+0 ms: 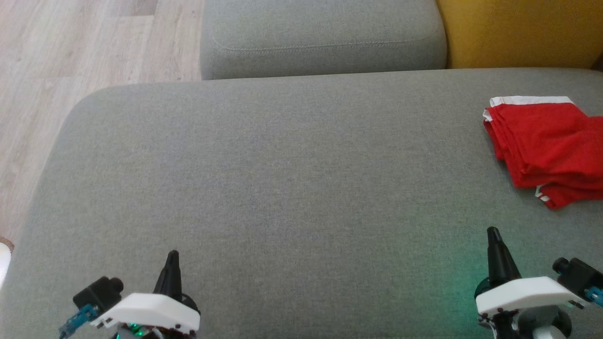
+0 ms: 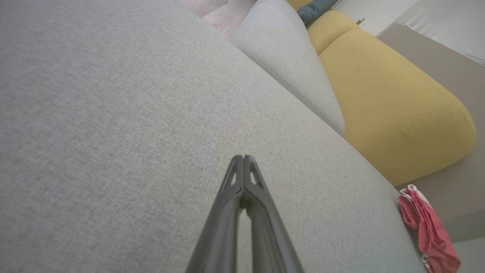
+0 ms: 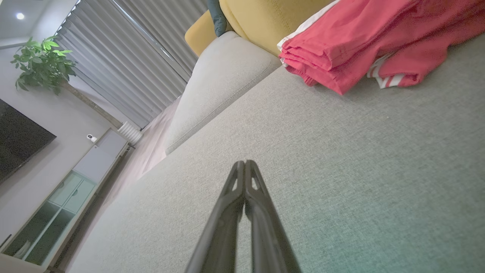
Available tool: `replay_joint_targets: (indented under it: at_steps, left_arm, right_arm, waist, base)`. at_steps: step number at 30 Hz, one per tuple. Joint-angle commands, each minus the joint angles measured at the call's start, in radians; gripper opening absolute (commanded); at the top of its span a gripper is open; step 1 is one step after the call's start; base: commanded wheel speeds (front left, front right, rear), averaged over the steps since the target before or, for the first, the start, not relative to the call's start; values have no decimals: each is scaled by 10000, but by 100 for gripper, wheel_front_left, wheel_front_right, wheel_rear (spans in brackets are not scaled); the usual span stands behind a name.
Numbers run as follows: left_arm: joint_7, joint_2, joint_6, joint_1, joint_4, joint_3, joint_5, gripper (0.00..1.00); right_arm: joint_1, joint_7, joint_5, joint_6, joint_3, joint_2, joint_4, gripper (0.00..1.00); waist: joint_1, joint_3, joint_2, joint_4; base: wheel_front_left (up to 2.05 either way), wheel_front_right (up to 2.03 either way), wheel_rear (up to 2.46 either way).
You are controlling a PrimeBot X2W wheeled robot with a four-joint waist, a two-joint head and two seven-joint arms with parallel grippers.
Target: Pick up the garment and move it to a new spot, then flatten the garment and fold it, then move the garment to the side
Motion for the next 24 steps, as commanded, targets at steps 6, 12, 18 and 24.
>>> replay_joint_targets:
  at_steps: [6,12,18,24]
  left_arm:
    - [191,130,-221,-608,-370,406,-725,0]
    - [380,137,-370,-704,-382,604,-1480,0]
    - [545,140,-498,-787,-391,777,-2124,0]
    - [713,142,-625,-870,-400,952,-2765,0]
  right_arm:
    - [-592,141,795,27,-65,-25,-398,0]
    - [-663,287,1602,31,-157,-28,-435,0]
    - [-724,412,2294,34,-235,-31,-467,0]
    - [-785,537,2986,38,-313,-33,-498,0]
  waist:
    - [0,19,0,-4]
    - [0,43,0,-11]
    - [0,63,0,-16]
    - [0,83,0,-21]
  base:
    - [0,0,0]
    - [0,0,0]
    - [0,0,0]
    - [0,0,0]
